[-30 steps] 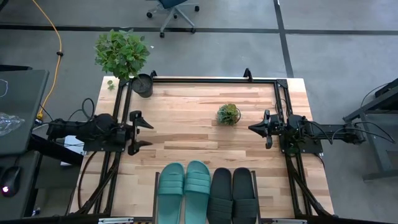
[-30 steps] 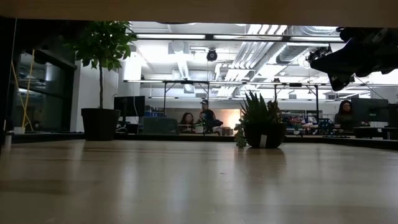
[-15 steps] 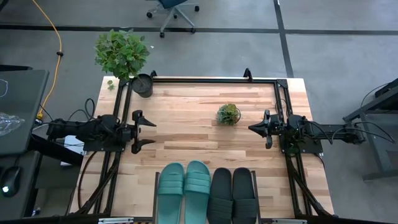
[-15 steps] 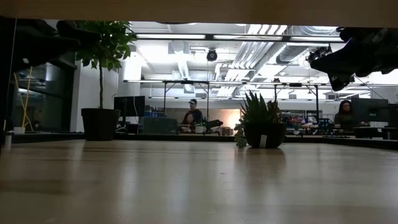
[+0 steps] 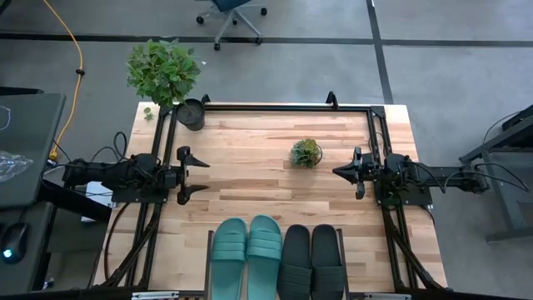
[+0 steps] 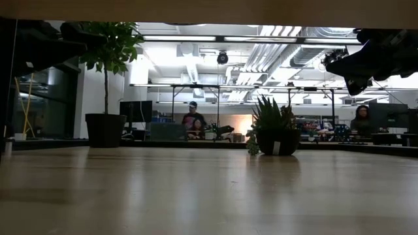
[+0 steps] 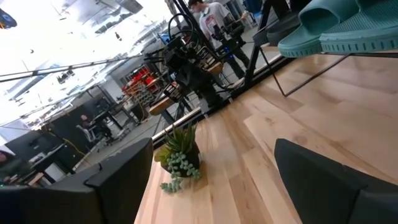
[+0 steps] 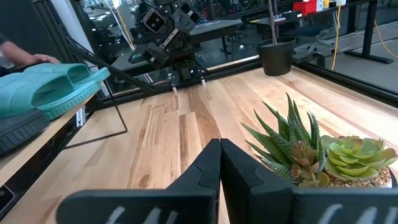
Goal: Pick and place slides into the shelf
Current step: Return to Home Position
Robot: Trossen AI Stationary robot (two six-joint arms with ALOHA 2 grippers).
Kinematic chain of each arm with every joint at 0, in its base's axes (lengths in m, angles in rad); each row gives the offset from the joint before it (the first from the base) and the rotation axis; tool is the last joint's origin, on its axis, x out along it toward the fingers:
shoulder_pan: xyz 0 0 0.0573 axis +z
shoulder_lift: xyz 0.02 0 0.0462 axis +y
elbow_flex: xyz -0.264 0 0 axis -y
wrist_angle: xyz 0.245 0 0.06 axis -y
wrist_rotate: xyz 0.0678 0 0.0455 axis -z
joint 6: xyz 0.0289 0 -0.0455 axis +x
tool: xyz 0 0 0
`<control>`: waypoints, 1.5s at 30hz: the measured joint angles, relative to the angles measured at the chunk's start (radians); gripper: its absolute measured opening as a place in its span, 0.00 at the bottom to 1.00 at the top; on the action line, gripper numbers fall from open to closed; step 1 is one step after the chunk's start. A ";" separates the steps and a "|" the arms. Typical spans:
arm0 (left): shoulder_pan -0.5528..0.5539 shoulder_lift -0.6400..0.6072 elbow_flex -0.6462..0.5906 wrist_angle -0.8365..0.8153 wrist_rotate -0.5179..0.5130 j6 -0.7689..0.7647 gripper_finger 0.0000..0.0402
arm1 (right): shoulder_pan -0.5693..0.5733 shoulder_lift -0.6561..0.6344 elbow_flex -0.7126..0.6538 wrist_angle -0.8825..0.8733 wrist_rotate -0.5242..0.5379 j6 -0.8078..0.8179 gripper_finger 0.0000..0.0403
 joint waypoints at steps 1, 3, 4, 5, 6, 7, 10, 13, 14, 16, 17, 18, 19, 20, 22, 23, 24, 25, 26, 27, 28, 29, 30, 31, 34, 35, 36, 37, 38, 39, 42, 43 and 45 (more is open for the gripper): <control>0.000 0.000 0.000 0.000 0.000 0.000 0.81 | 0.000 0.000 0.000 0.000 0.000 0.000 0.00; 0.000 0.000 0.000 0.000 0.000 0.000 0.81 | 0.000 0.000 0.000 0.000 0.000 0.000 0.00; 0.000 0.000 0.000 -0.001 0.000 0.000 0.81 | 0.000 0.000 0.000 0.000 0.000 0.000 0.00; 0.000 0.000 0.000 -0.001 0.000 0.000 0.81 | 0.000 0.000 0.000 0.000 0.000 0.000 0.00; 0.000 0.000 0.000 -0.001 0.000 0.001 0.81 | 0.000 0.000 0.000 0.000 0.000 0.000 0.00; 0.000 0.000 0.000 -0.001 -0.005 0.023 0.81 | 0.000 0.000 0.000 0.000 0.000 0.000 0.00; 0.000 0.000 0.000 0.000 -0.020 0.079 0.81 | 0.000 0.000 0.000 0.000 0.000 0.000 0.00; 0.000 0.000 0.000 0.000 -0.019 0.078 0.81 | 0.000 0.000 0.000 0.000 0.000 0.000 0.00; 0.000 0.000 0.000 0.000 -0.019 0.078 0.81 | 0.000 0.000 0.000 0.000 0.000 0.000 0.00; 0.000 0.000 0.000 0.000 -0.018 0.076 0.81 | 0.000 0.000 0.000 0.000 0.000 0.000 0.00; 0.000 0.000 0.000 0.000 -0.016 0.068 0.81 | 0.000 0.000 0.000 0.000 0.000 0.000 0.00; 0.000 0.000 0.000 0.000 -0.011 0.053 0.81 | 0.000 0.000 0.000 0.000 0.000 0.000 0.00; 0.000 0.000 0.000 0.000 -0.005 0.030 0.81 | 0.000 0.000 0.000 0.000 0.000 0.000 0.00; 0.000 0.000 0.000 0.000 0.001 0.000 0.81 | 0.000 0.000 0.000 0.000 0.000 0.000 0.00; 0.000 0.000 0.000 0.000 0.006 -0.074 0.81 | 0.000 0.000 0.000 0.000 0.000 0.000 0.00; 0.000 0.000 0.000 0.000 0.006 -0.116 0.81 | 0.000 0.000 0.000 0.000 0.000 0.000 0.00; 0.000 0.000 0.000 0.000 0.006 -0.156 0.81 | 0.000 0.000 0.000 0.000 0.000 0.000 0.00; 0.000 0.000 0.000 0.000 0.007 -0.193 0.81 | 0.000 0.000 0.000 0.000 0.000 0.000 0.00; 0.000 0.000 0.000 0.000 0.008 -0.230 0.81 | 0.000 0.000 0.000 0.000 0.000 0.000 0.00; 0.000 0.000 0.000 0.000 0.009 -0.263 0.81 | 0.000 0.000 0.000 0.000 0.000 0.000 0.00; 0.000 0.000 0.000 0.000 0.009 -0.293 0.81 | 0.000 0.000 0.000 0.000 0.000 0.000 0.00; 0.000 0.000 0.000 0.000 0.009 -0.324 0.81 | 0.000 0.000 0.000 0.000 0.000 0.000 0.00; 0.000 0.000 0.000 0.000 0.009 -0.353 0.81 | 0.000 0.000 0.000 0.000 0.000 0.000 0.00; 0.000 0.000 0.000 0.000 0.009 -0.373 0.81 | 0.000 0.000 0.000 0.000 0.000 0.000 0.00; 0.000 0.000 0.000 0.000 0.009 -0.425 0.81 | 0.000 0.000 0.000 0.000 0.000 0.000 0.00; 0.000 0.000 0.000 0.000 0.009 -0.437 0.81 | 0.000 0.000 0.000 0.000 0.000 0.000 0.00; 0.000 0.000 0.000 0.000 0.009 -0.446 0.81 | 0.000 0.000 0.000 0.000 0.000 0.000 0.00; 0.000 0.000 0.000 -0.001 0.008 -0.446 0.81 | 0.000 0.000 0.000 0.000 0.000 0.000 0.00; 0.000 0.000 0.000 -0.001 0.008 -0.446 0.81 | 0.000 0.000 0.000 0.000 0.000 0.000 0.00; 0.000 0.000 0.000 -0.001 0.008 -0.447 0.81 | 0.000 0.000 0.000 0.000 0.000 0.000 0.00; 0.000 0.000 0.000 -0.001 0.008 -0.447 0.81 | 0.000 0.000 0.000 0.000 0.000 0.000 0.00; 0.000 0.000 0.000 -0.001 0.007 -0.447 0.81 | 0.000 0.000 0.000 0.000 0.000 0.000 0.00; 0.000 0.000 0.000 -0.001 0.006 -0.447 0.81 | 0.000 0.000 0.000 0.000 0.000 0.000 0.00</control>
